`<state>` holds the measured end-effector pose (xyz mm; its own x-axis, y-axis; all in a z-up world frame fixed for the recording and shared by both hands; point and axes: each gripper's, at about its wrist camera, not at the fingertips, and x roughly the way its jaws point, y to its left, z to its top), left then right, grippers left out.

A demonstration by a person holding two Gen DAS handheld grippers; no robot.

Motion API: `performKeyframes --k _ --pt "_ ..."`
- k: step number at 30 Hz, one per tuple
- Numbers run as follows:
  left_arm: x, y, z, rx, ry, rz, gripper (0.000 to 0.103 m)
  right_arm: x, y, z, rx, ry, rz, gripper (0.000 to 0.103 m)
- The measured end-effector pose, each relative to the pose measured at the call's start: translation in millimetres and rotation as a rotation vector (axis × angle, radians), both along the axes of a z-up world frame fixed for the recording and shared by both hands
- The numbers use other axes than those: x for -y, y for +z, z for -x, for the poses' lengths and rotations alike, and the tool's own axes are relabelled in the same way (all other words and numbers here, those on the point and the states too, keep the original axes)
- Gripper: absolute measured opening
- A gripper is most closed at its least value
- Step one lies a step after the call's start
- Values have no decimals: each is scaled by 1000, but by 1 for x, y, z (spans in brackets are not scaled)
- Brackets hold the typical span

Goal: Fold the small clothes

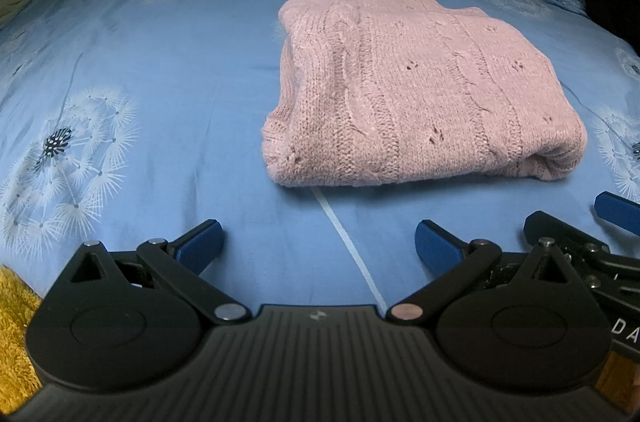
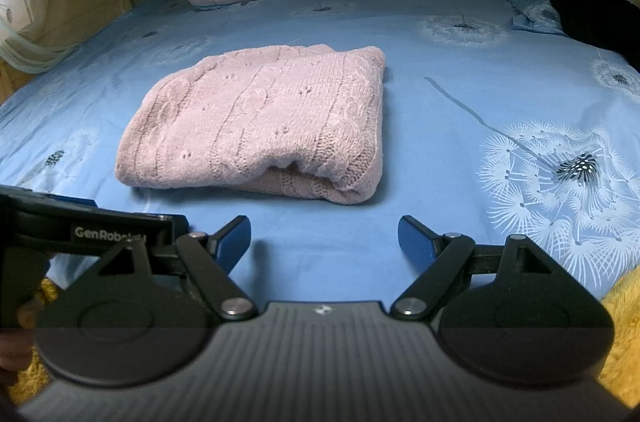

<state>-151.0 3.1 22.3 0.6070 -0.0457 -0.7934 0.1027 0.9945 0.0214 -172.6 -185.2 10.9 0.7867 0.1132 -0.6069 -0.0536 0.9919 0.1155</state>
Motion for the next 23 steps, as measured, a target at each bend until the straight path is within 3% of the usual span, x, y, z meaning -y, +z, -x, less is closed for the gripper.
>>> performKeyframes --k 23 --pt "1 0 1 -2 -6 -2 103 -3 1 2 1 -1 5 82"
